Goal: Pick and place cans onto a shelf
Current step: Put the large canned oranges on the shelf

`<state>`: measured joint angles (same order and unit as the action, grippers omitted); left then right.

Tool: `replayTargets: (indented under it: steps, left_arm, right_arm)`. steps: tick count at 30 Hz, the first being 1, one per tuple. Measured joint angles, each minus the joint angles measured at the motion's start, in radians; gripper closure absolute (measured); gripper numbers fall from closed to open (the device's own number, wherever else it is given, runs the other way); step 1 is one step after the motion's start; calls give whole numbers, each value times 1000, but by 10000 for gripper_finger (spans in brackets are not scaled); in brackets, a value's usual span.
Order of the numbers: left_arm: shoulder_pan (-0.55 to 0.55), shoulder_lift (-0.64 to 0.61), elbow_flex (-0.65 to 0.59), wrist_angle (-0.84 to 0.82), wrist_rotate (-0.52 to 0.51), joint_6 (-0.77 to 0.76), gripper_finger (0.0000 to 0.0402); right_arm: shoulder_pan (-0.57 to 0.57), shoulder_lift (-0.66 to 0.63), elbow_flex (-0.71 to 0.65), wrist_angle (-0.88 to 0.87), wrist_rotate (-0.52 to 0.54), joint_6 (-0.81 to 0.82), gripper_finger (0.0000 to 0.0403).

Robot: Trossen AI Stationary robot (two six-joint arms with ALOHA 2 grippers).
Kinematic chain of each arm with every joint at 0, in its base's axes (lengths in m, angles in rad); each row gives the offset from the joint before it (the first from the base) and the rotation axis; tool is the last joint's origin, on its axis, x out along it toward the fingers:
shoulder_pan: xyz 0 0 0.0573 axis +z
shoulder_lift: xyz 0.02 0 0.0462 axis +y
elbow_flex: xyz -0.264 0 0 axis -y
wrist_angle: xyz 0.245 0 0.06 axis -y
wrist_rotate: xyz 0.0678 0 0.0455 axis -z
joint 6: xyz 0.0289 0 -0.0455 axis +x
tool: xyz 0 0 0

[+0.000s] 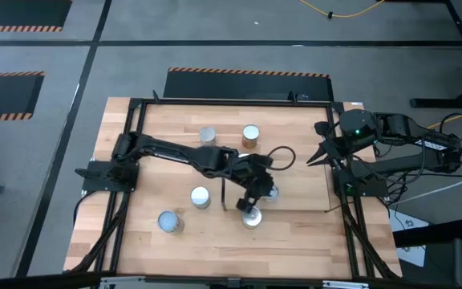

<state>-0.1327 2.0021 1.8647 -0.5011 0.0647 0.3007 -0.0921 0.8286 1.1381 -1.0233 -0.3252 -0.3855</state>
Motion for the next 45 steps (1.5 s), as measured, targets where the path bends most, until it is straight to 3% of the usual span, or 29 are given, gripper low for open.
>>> replayTargets:
  steps: [8,10,19,27,34,41,45]
  left_arm:
    - [-42,-119,17,-225,-2,-234,325]
    - [-63,-150,13,-347,-3,-299,325]
    - [-173,-195,12,-614,-6,-593,325]
    - [-291,-195,13,-680,-150,-812,325]
    - [-334,-179,13,-561,-294,-750,325]
    - [-302,-134,14,-399,-306,-578,325]
    - [-285,-87,13,-340,-253,-482,325]
  right_arm:
    - [0,1,0,0,0,0,363]
    - [0,0,0,0,0,0,363]
    - [0,6,0,0,0,0,363]
    - [0,16,0,1,0,0,363]
    - [0,16,0,3,0,0,363]
    - [0,16,0,2,0,0,363]
    - [0,16,0,2,0,0,364]
